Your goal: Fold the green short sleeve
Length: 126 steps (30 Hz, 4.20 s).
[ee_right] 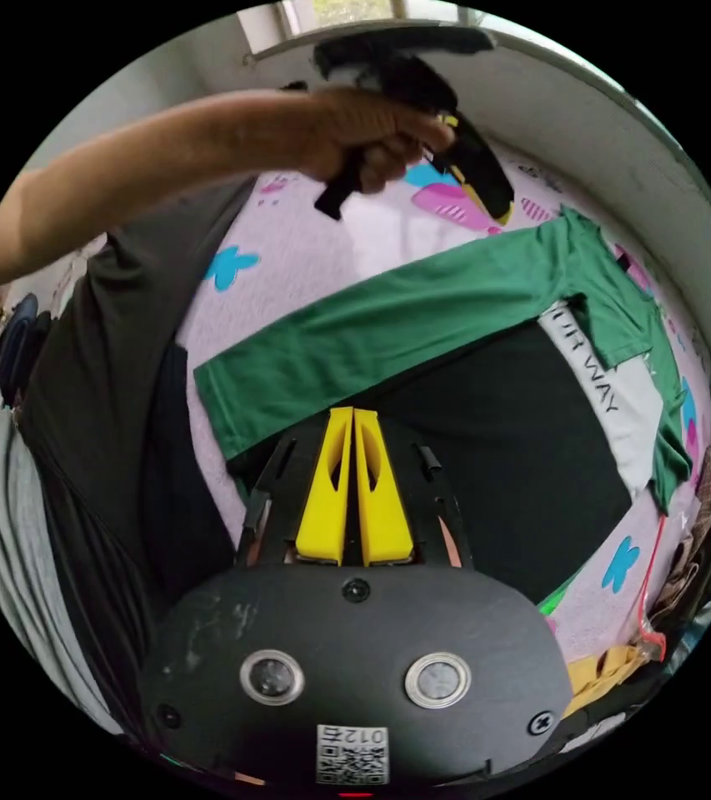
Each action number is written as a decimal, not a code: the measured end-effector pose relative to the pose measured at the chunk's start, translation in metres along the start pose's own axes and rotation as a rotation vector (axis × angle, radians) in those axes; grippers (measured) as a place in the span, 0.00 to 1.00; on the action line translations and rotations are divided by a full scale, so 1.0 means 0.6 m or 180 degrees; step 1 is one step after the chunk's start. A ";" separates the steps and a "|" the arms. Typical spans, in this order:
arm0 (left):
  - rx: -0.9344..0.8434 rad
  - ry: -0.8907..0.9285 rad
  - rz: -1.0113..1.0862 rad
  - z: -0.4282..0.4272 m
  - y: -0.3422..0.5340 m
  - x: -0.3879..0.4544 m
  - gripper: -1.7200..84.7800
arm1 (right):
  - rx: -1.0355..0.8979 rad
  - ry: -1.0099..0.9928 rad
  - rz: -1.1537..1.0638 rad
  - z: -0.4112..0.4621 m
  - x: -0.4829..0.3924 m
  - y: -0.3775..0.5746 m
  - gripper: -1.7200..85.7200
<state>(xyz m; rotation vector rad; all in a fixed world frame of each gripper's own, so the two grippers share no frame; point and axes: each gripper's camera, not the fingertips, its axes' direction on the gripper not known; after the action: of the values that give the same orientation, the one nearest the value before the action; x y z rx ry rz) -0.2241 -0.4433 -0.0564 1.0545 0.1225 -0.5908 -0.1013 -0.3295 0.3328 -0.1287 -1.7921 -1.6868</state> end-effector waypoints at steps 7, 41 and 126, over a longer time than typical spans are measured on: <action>-0.0240 -0.0084 -0.0039 0.085 -0.085 -0.020 0.03 | 0.0471 0.0458 0.0255 -0.046 0.309 -0.190 0.04; -0.0059 -0.0126 0.0033 0.101 -0.102 -0.022 0.02 | 0.0660 0.0351 0.1096 -0.050 0.742 -0.457 0.01; -0.0574 -0.0139 0.0083 0.015 0.302 0.084 0.03 | 0.0615 -0.0027 0.1609 -0.135 0.679 -0.403 0.01</action>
<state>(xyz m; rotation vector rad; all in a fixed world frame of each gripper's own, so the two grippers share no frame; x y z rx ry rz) -0.0905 -0.4067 0.0713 0.8667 0.1214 -0.5679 -0.5051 -0.5901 0.3334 -0.4623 -1.7337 -1.1537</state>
